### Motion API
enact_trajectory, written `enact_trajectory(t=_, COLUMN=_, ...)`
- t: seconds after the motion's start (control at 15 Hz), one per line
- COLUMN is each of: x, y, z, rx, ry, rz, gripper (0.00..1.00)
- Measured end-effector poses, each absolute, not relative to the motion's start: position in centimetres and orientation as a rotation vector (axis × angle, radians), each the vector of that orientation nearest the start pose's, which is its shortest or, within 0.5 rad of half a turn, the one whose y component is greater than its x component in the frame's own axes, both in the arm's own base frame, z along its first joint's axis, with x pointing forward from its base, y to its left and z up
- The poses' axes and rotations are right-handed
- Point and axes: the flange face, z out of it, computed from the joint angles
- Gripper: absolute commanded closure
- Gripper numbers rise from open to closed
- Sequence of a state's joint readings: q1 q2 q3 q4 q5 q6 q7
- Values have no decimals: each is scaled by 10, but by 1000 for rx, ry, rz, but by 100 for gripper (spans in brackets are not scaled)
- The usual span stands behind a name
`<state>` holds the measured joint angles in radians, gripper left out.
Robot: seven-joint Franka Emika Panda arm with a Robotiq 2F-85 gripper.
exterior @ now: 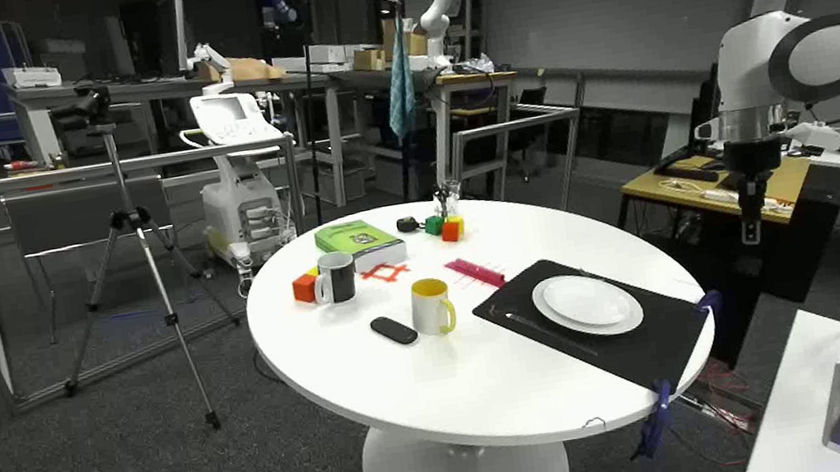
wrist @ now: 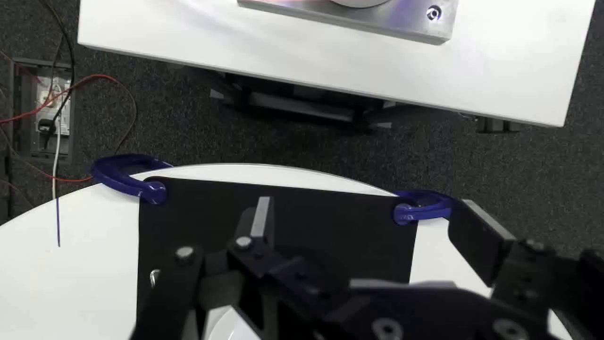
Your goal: Move the mug forward
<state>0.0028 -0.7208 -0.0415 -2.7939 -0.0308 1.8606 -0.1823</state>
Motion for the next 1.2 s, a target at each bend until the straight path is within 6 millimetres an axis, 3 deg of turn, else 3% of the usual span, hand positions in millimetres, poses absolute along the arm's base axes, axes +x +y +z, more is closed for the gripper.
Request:
enact_trajectory(t=0.4, x=294, y=-12, z=390, rx=-3089, ry=-242, rz=319, gripper=0)
enact_trajectory(t=0.6, x=307, y=-10, z=390, rx=-3080, ry=-196, rz=257, gripper=0)
enact_trajectory(t=0.87, x=348, y=0, z=378, rx=-3066, ry=-151, rz=158, gripper=0)
enact_trajectory(t=1.2, x=420, y=34, z=345, rx=-3072, ry=-206, rz=66, gripper=0)
